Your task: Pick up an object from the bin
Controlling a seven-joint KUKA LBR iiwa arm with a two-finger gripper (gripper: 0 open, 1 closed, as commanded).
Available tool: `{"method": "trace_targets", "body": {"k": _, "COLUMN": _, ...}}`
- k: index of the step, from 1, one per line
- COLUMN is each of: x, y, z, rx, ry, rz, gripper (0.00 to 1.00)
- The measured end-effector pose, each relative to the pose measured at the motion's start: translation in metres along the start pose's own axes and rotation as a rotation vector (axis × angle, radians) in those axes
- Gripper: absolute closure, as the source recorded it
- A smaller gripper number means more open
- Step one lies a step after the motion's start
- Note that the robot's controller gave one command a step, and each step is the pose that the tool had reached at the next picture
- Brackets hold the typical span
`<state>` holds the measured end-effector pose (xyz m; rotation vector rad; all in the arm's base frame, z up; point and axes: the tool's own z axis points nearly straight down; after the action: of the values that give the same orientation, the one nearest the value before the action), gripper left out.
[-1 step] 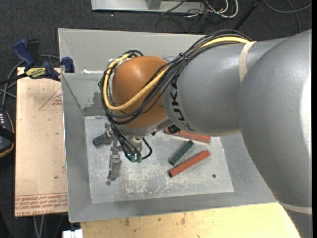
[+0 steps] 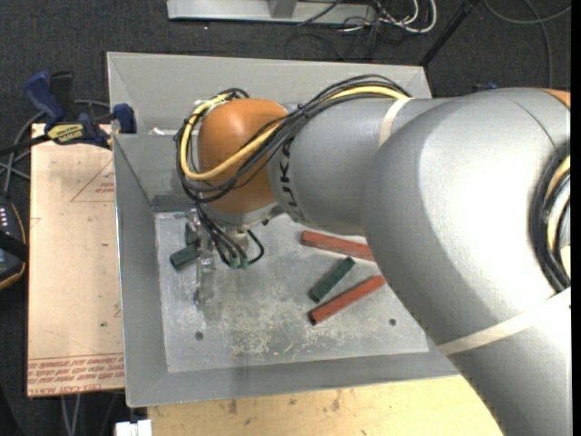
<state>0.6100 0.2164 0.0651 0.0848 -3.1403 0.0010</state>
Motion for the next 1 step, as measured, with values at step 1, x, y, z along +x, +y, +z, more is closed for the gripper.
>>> {"method": "trace_targets", "body": {"k": 1, "x": -0.0017, "y": -0.0064, "z": -0.0362, "rx": -0.002, "ry": -0.006, "rz": -0.125, "gripper": 0.0}}
